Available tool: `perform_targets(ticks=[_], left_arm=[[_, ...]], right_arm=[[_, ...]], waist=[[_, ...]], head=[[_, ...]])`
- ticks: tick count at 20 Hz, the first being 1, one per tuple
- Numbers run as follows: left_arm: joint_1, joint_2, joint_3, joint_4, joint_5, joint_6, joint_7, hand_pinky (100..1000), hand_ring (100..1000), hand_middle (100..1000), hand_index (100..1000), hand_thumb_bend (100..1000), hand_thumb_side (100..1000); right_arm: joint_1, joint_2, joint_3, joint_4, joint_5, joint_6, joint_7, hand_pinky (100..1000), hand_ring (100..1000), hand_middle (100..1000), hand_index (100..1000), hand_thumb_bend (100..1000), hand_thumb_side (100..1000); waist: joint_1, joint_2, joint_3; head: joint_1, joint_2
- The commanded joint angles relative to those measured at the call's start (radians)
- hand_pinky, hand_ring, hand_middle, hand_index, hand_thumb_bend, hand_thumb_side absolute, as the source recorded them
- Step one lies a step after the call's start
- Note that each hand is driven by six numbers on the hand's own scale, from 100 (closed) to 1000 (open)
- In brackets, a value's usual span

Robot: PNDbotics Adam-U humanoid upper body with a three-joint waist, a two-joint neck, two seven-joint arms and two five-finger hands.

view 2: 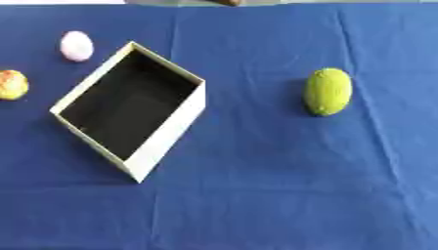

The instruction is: Pick up objects on the table and place them in the box.

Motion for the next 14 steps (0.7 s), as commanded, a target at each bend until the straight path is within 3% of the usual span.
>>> perform_targets(ticks=[1,3,9,14], left_arm=[[0.012,-0.024,0.019,-0.091,0.076,-0.007,0.041,787,772,729,840,100,505],[0.026,-0.043,0.021,-0.098,0.107,-0.027,0.050,787,771,728,839,100,503],[0.069,-0.092,0.043,-0.101,0.146,-0.081,0.075,784,769,725,834,100,518],[0.093,-0.097,0.047,-0.101,0.145,-0.074,0.067,783,765,721,821,100,533]], right_arm=[[0.004,-0.065,-0.006,-0.020,0.086,0.029,-0.006,873,870,591,838,100,417],[0.009,-0.084,0.001,-0.020,0.140,0.043,-0.007,872,875,604,847,100,386],[0.036,-0.160,0.024,-0.020,0.351,0.011,0.016,869,904,735,899,100,126],[0.081,-0.225,0.058,-0.020,0.528,-0.034,0.025,869,911,782,909,100,114]], waist=[[-0.003,-0.015,-0.002],[-0.005,-0.014,-0.005],[-0.010,-0.009,-0.008],[-0.013,-0.007,-0.008]], head=[[-0.001,-0.004],[0.001,-0.003],[0.009,-0.003],[0.011,-0.003]])
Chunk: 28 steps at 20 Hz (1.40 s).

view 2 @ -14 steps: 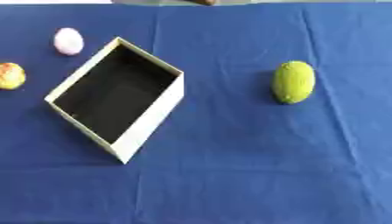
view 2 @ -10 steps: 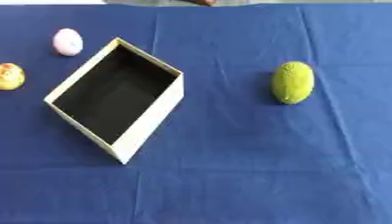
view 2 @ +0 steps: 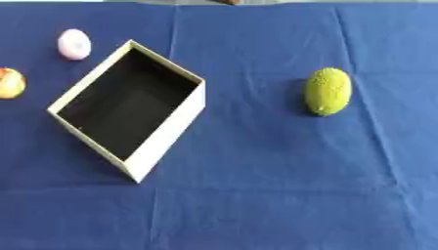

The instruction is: Pick up objects on the table and place them in the box.

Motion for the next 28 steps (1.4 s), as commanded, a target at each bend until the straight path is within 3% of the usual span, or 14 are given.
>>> perform_targets(ticks=[1,7,13,18,23,28], left_arm=[[0.000,0.016,0.016,-0.019,0.002,0.004,-0.006,783,765,720,820,100,538],[-0.001,0.015,0.012,-0.019,-0.001,0.015,-0.027,782,764,720,817,100,546],[-0.002,0.012,0.009,-0.019,-0.002,0.022,-0.038,781,764,719,816,100,552],[-0.005,0.012,0.005,-0.019,0.001,0.027,-0.045,781,764,719,815,100,557],[-0.006,0.010,0.000,-0.019,0.006,0.030,-0.054,780,764,719,814,100,564],[-0.006,0.004,-0.004,-0.019,0.011,0.035,-0.063,779,764,719,813,100,568]], right_arm=[[0.018,-0.078,0.014,-0.017,0.098,-0.030,0.005,872,915,779,910,100,128],[0.057,-0.116,0.067,-0.014,0.149,-0.070,0.057,890,928,765,909,100,153],[0.047,-0.121,0.101,-0.004,0.114,-0.086,0.157,902,939,767,909,100,216],[0.034,-0.132,0.130,0.002,0.073,-0.082,0.204,904,939,759,907,100,216],[0.012,-0.148,0.155,-0.006,0.056,-0.072,0.226,905,942,780,917,100,212],[-0.026,-0.145,0.163,-0.003,0.056,-0.037,0.180,904,943,768,928,100,161]], waist=[[-0.002,-0.015,-0.001],[-0.005,-0.012,0.001],[-0.005,-0.011,0.004],[-0.005,-0.011,0.005],[-0.005,-0.012,0.007],[-0.005,-0.012,0.009]], head=[[0.005,-0.004],[0.003,-0.010],[0.000,-0.014],[-0.002,-0.015],[-0.005,-0.015],[-0.008,-0.011]])
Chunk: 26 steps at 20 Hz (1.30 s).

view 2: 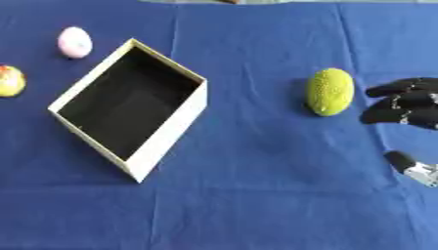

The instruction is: Pick up objects on the table and place them in the box.

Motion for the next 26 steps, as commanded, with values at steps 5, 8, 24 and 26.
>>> perform_targets(ticks=[5,8,24,26], left_arm=[[-0.014,0.008,-0.002,-0.019,0.009,0.005,-0.014,778,764,718,810,100,572],[-0.017,0.004,-0.007,-0.019,0.015,0.008,-0.021,778,763,717,810,100,576],[-0.025,-0.008,-0.022,-0.019,0.034,0.015,-0.046,775,763,713,807,100,590],[-0.027,-0.010,-0.025,-0.019,0.037,0.017,-0.050,774,763,713,807,100,591]], right_arm=[[-0.087,-0.046,0.020,0.019,-0.030,0.058,-0.047,903,945,761,937,100,140],[-0.139,-0.050,0.048,0.050,-0.041,0.075,-0.025,904,947,757,952,100,141],[-0.338,-0.036,0.139,0.258,-0.073,0.131,0.089,937,973,771,956,100,202],[-0.381,-0.017,0.159,0.303,-0.051,0.156,0.116,940,975,772,956,100,224]], waist=[[-0.003,-0.018,0.006],[-0.004,-0.020,0.011],[-0.010,-0.024,0.026],[-0.010,-0.024,0.029]], head=[[-0.013,-0.007],[-0.019,-0.007],[-0.043,-0.004],[-0.050,-0.004]])
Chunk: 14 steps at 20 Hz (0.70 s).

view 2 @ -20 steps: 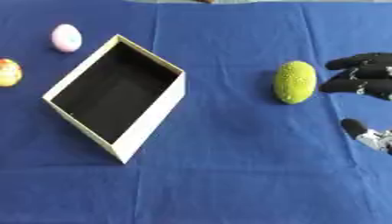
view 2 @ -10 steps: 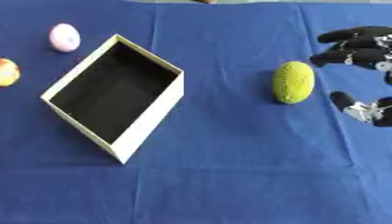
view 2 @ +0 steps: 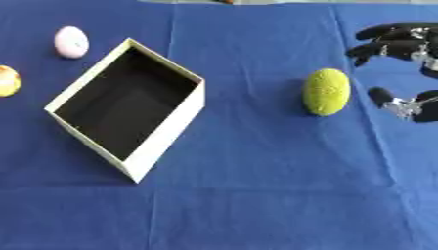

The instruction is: Pick up objects on the table and place them in the box.

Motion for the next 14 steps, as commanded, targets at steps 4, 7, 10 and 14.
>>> perform_targets(ticks=[4,7,10,14], left_arm=[[-0.014,0.008,-0.002,-0.019,0.014,0.003,-0.012,773,762,712,806,100,594],[-0.015,0.005,-0.003,-0.019,0.016,0.005,-0.015,773,762,711,805,100,596],[-0.016,0.003,-0.005,-0.019,0.020,0.008,-0.017,772,762,710,803,100,598],[-0.019,0.001,-0.007,-0.019,0.023,0.008,-0.019,772,762,710,802,100,597]], right_arm=[[-0.117,0.029,0.043,0.132,0.030,0.036,0.084,949,982,784,963,100,282],[-0.161,0.053,0.058,0.202,0.020,0.003,0.127,955,986,780,962,100,329],[-0.211,0.081,0.060,0.274,0.016,-0.029,0.165,956,985,786,963,100,330],[-0.268,0.114,0.069,0.363,0.028,-0.069,0.205,957,986,792,963,100,361]], waist=[[-0.001,-0.021,0.004],[-0.001,-0.021,0.005],[0.000,-0.021,0.006],[0.001,-0.019,0.007]], head=[[-0.015,-0.003],[-0.019,0.000],[-0.023,0.001],[-0.027,0.001]])
